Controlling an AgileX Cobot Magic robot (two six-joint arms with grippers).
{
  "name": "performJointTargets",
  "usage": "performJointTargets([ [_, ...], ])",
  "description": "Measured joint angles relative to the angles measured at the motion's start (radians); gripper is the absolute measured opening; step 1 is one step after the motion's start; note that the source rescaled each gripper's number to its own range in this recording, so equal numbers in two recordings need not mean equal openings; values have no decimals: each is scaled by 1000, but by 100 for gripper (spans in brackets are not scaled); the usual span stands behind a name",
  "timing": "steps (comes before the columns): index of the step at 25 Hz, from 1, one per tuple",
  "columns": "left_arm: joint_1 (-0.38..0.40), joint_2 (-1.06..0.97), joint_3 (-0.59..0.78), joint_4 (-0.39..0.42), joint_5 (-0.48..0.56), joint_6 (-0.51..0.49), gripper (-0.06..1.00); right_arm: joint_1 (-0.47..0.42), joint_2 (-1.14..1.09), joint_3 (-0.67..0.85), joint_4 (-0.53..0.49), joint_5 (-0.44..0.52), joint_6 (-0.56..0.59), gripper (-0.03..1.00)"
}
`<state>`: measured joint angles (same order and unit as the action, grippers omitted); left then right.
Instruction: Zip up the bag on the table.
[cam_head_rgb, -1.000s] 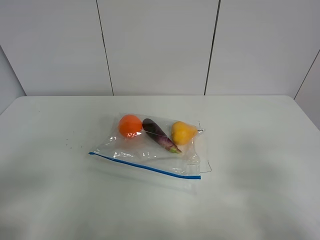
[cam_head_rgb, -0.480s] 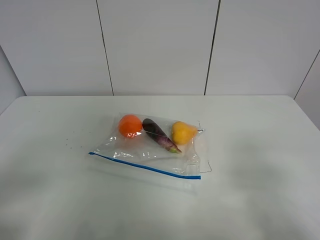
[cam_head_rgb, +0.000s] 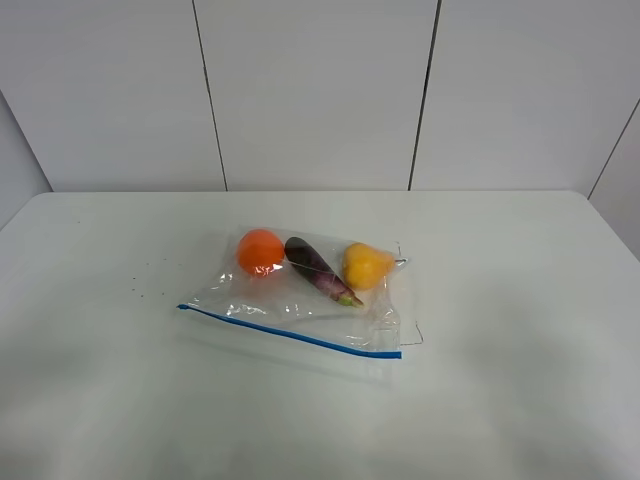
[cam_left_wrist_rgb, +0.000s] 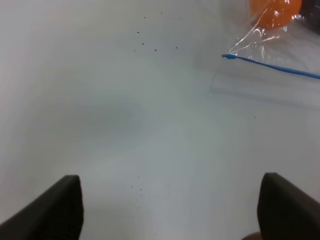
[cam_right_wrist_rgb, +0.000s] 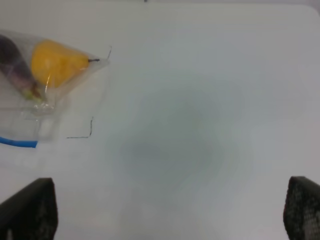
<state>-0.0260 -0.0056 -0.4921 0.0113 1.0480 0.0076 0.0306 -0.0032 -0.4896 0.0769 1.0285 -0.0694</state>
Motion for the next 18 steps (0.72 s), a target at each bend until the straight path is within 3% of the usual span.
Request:
performJointTargets([
  [18, 0, 0, 0, 0, 0, 0, 100, 0, 0, 0, 0, 0, 0, 100],
])
